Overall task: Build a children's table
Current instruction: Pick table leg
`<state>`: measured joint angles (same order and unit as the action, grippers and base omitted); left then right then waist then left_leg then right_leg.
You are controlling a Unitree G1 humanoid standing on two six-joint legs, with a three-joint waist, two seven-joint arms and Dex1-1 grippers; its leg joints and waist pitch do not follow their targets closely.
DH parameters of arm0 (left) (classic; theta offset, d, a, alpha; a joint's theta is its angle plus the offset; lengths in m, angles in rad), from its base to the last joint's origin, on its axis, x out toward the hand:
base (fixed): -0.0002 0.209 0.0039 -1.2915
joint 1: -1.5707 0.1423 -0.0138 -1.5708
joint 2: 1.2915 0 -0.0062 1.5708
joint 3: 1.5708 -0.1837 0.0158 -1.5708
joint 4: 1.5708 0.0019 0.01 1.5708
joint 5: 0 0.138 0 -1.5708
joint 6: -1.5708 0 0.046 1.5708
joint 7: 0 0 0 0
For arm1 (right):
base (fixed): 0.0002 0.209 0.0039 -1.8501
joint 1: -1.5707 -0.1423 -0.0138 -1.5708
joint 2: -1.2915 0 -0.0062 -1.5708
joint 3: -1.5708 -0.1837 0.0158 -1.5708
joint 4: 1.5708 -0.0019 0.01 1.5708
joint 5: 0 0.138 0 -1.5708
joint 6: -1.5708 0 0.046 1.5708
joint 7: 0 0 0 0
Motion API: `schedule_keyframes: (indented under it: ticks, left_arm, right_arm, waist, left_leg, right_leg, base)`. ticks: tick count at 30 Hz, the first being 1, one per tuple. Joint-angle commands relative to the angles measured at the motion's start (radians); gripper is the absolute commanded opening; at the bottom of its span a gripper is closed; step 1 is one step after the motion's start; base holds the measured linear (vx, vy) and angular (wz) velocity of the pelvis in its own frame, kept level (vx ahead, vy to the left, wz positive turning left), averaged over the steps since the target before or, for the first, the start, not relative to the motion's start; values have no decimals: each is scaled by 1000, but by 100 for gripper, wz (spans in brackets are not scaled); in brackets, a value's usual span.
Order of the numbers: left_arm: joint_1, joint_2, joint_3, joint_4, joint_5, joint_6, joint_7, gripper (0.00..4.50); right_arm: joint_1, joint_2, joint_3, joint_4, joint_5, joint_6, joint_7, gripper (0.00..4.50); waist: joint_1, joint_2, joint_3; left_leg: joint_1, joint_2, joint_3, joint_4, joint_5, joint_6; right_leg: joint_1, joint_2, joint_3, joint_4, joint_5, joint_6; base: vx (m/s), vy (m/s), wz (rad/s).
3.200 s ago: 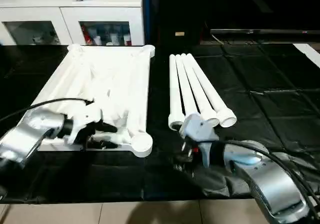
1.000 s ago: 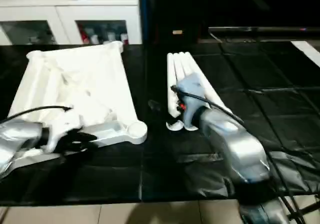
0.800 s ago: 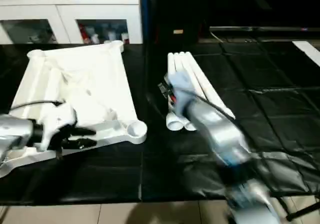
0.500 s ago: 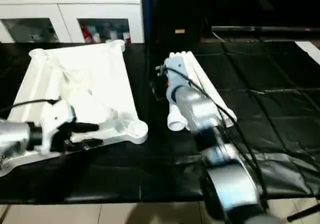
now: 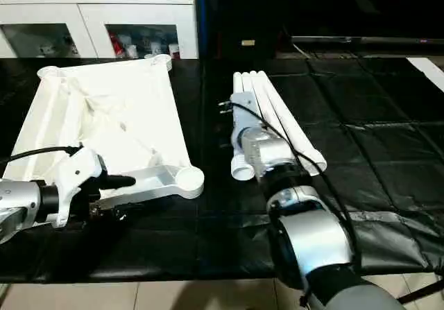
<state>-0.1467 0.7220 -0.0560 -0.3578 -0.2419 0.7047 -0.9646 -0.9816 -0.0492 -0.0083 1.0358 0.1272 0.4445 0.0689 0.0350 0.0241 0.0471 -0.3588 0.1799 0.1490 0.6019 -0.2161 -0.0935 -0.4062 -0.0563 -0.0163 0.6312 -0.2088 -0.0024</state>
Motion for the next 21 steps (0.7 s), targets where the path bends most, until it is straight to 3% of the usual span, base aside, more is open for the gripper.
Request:
schedule_keyframes:
  ticks: [1,5,9,19,21]
  left_arm:
    - [7,12,12,-16,-3,10,9,385]
    - [13,16,14,-29,-6,24,16,416]
    - [23,22,16,-47,-14,39,25,446]
    - [15,26,12,-48,-21,49,32,446]
    - [16,27,10,-53,-22,52,34,449]
  right_arm:
    - [-13,3,-6,13,11,-6,4,450]
    - [-28,5,-18,67,3,-9,-6,450]
    - [-52,8,-43,125,3,-6,-23,450]
    - [-67,14,-50,159,9,41,7,450]
    - [-64,15,-57,171,15,57,16,432]
  waist:
    - [3,5,-62]
    - [4,0,-62]
    - [4,3,-61]
    - [5,5,-62]
    - [5,3,-63]
  left_leg:
    - [-3,19,10,-61,-40,3]
    - [-3,19,11,-62,-43,4]
    - [-2,19,11,-62,-65,-5]
    - [-3,19,10,-61,-58,1]
    - [-3,19,10,-61,-55,1]
  right_leg:
    - [59,-49,28,-47,61,-258]
    - [59,-50,28,-48,51,-257]
    - [56,-51,28,-48,18,-255]
    - [58,-49,26,-46,52,-264]
    - [58,-49,26,-46,54,-265]
  base:
    - [0,0,0]
    - [0,0,0]
    - [0,0,0]
    - [0,0,0]
    - [0,0,0]
